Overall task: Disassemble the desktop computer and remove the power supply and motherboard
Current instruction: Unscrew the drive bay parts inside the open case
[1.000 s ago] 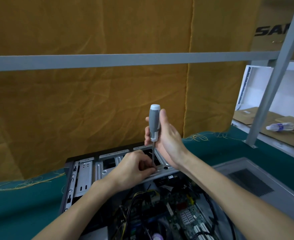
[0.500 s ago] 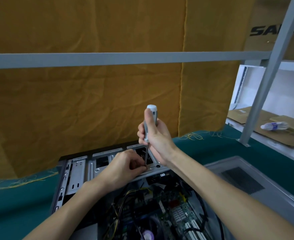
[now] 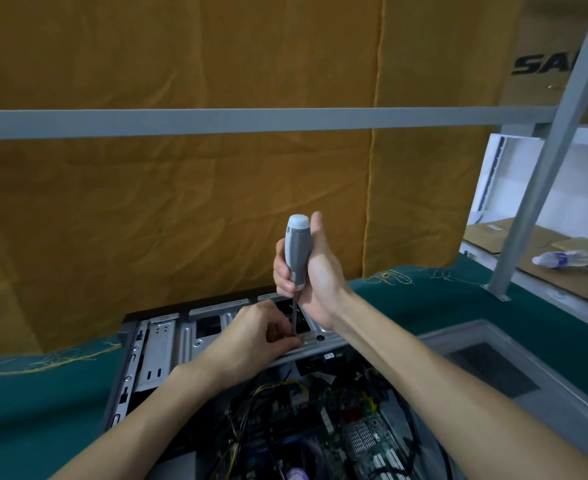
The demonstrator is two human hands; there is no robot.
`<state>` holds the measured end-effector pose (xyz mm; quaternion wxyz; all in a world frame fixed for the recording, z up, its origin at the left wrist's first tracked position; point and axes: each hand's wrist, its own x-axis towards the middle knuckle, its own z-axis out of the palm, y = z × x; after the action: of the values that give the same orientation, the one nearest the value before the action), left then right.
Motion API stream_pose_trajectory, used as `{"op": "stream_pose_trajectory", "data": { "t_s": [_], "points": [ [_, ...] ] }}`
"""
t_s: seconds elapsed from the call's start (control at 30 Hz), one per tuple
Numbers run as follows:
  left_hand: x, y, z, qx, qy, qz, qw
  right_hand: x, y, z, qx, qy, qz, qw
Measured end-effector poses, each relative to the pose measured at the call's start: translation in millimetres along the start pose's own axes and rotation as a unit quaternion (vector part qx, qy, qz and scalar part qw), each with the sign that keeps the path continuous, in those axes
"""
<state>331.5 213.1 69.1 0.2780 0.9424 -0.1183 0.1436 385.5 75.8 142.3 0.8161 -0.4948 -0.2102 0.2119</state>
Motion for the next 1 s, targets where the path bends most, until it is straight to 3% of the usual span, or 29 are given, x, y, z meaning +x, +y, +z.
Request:
{"op": "stream_pose_trajectory", "data": {
  "t_s": [0.17, 0.33, 0.43, 0.47, 0.5, 0.53, 0.6, 0.63, 0.67, 0.8, 1.0],
  "points": [
    [-1, 7, 2, 0.011, 0.026, 0.015, 0.999, 4, -13, -3, 0.037, -0.026, -0.03, 0.999],
    [5, 13, -14, -0.096, 0.154, -0.012, 0.983, 4, -54, -24, 0.064, -0.01, -0.111, 0.992],
    [2, 16, -21, -0.182, 0.15, -0.075, 0.969, 0, -75, -37, 0.088, 0.027, -0.129, 0.987],
    [2, 19, -26, -0.277, 0.149, -0.118, 0.942, -2, -77, -40, 0.066, 0.034, -0.134, 0.988],
    [4, 22, -31, -0.391, 0.146, -0.168, 0.893, -6, -77, -41, 0.007, 0.042, -0.139, 0.989],
    [7, 24, -35, -0.502, 0.13, -0.21, 0.829, -10, -73, -42, -0.09, 0.053, -0.147, 0.984],
    [12, 29, -40, -0.655, 0.09, -0.263, 0.702, -19, -56, -39, -0.318, 0.065, -0.186, 0.927],
    [13, 31, -39, -0.686, 0.074, -0.277, 0.669, -24, -45, -36, -0.394, 0.053, -0.206, 0.894],
    [14, 34, -36, -0.697, 0.06, -0.282, 0.657, -28, -36, -33, -0.439, 0.033, -0.222, 0.87],
    [10, 40, -26, -0.693, 0.031, -0.27, 0.668, -34, -17, -26, -0.529, 0.011, -0.29, 0.798],
    [8, 40, -20, -0.682, 0.033, -0.26, 0.683, -33, -17, -32, -0.598, 0.006, -0.272, 0.754]
  ]
}}
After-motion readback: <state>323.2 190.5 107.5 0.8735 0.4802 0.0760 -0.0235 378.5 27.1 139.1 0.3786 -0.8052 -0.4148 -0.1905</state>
